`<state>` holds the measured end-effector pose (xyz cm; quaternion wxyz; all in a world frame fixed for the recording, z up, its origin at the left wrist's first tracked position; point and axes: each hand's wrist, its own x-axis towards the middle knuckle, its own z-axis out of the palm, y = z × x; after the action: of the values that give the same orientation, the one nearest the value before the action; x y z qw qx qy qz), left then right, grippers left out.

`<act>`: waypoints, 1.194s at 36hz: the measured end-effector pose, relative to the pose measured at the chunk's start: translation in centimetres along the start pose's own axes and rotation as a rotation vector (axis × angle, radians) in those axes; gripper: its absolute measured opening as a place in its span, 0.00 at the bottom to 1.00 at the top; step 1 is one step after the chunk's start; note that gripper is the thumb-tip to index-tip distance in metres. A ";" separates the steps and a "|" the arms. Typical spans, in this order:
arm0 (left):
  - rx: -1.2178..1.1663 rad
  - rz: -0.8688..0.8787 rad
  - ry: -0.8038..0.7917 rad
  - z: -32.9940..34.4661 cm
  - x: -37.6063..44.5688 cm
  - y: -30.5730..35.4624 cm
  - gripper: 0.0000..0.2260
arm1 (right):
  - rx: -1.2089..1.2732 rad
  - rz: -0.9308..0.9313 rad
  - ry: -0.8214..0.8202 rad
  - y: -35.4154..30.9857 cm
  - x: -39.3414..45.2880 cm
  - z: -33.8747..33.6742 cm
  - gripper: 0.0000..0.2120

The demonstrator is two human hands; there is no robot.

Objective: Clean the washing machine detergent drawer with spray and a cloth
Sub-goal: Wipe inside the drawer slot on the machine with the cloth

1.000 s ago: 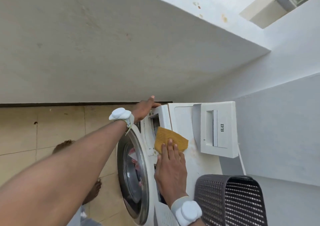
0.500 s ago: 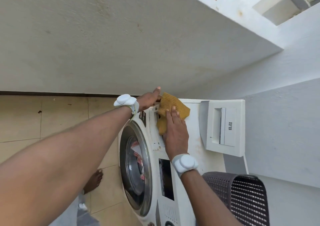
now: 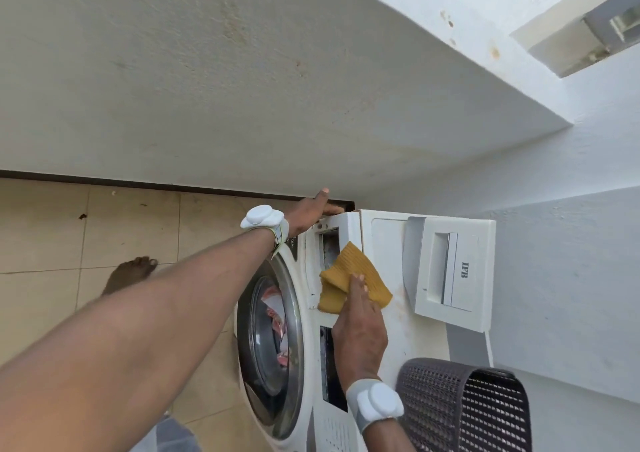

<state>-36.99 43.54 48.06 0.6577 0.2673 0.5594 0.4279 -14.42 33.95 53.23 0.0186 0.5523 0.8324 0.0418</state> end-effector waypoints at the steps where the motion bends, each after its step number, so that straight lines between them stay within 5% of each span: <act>1: 0.000 -0.006 -0.007 -0.2 0.0 -0.3 0.30 | 0.007 -0.020 0.019 -0.4 0.7 0.7 0.23; 8: -0.095 -0.029 -0.058 -0.5 -0.5 -0.2 0.33 | 0.017 -0.127 0.087 -2.7 8.4 1.1 0.24; 18: -0.344 -0.245 0.084 -1.9 -0.9 -10.0 0.33 | 0.003 -0.271 0.188 -2.1 10.2 3.2 0.24; 25: -0.105 -0.302 0.028 -0.8 0.3 -16.4 0.44 | -0.446 -0.489 -0.143 -6.1 14.4 3.6 0.21; 28: -0.003 -0.303 -0.127 -0.5 -0.5 -16.6 0.33 | -0.591 -0.575 -0.239 -7.6 14.6 4.5 0.24; 31: 0.116 -0.254 -0.164 -0.3 -1.0 -17.4 0.34 | -0.696 -0.573 -0.239 -7.4 14.1 5.1 0.24; 39: 0.304 -0.203 -0.240 1.6 -2.8 -18.1 0.42 | -0.506 -0.511 -0.579 -5.5 7.1 5.5 0.25; 43: 0.409 -0.212 -0.228 1.1 -2.4 -17.5 0.43 | -0.592 -0.534 -0.638 -5.1 4.9 4.2 0.14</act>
<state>-31.31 32.97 34.98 0.6900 0.3810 0.5814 0.2017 -20.66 36.76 48.69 0.4374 0.2766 0.8499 0.0989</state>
